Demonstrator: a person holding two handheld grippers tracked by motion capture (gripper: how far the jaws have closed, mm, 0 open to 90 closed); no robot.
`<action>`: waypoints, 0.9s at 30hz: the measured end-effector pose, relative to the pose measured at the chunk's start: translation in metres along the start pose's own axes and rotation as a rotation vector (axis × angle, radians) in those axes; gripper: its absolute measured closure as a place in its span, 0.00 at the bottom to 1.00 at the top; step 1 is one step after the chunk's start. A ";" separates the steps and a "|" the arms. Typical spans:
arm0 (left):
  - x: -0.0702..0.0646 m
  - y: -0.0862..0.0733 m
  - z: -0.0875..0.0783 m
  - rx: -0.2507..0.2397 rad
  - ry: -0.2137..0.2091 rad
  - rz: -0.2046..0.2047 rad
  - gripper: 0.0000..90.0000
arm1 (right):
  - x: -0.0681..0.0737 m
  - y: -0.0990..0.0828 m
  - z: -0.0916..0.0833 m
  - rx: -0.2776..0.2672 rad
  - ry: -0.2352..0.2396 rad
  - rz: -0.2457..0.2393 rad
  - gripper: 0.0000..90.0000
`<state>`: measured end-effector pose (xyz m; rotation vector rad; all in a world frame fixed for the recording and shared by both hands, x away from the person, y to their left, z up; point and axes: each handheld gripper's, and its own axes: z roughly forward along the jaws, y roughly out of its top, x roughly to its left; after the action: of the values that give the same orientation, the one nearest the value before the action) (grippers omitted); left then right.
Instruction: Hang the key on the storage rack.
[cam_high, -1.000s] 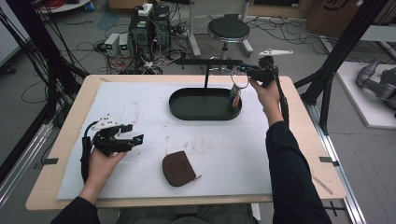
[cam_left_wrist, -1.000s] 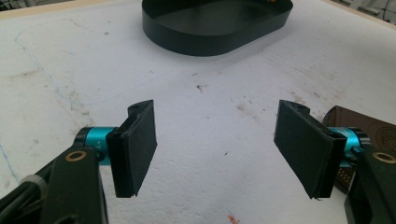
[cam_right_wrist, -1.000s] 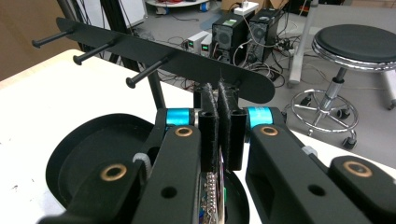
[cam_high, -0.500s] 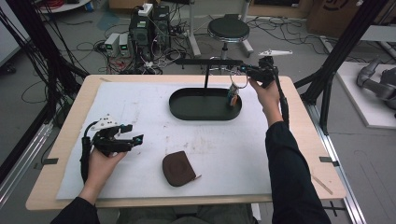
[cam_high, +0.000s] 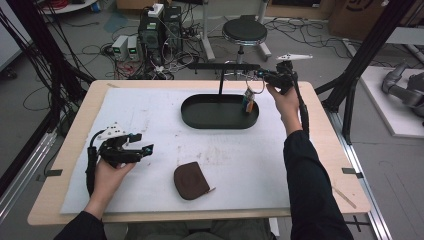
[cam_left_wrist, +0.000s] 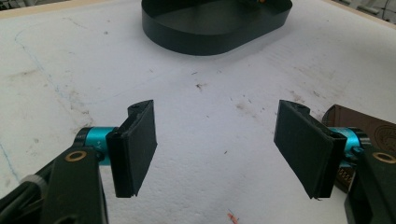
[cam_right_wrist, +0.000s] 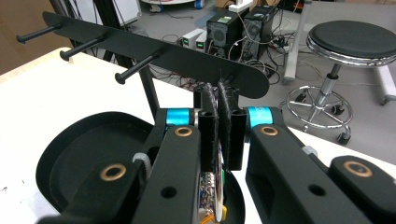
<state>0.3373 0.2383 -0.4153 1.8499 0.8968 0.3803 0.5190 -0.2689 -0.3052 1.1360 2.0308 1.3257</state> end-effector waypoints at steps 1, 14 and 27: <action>0.000 0.000 0.000 0.000 0.000 0.000 0.33 | 0.000 0.000 0.000 0.001 -0.003 -0.002 0.97; 0.000 0.000 0.000 0.003 -0.001 0.003 0.33 | 0.000 0.000 0.000 0.011 -0.025 -0.006 0.95; 0.000 0.000 0.001 0.003 -0.003 0.003 0.33 | -0.003 -0.002 0.000 0.013 -0.059 0.016 0.92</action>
<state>0.3377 0.2376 -0.4159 1.8547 0.8933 0.3780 0.5202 -0.2719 -0.3069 1.1851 1.9951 1.2737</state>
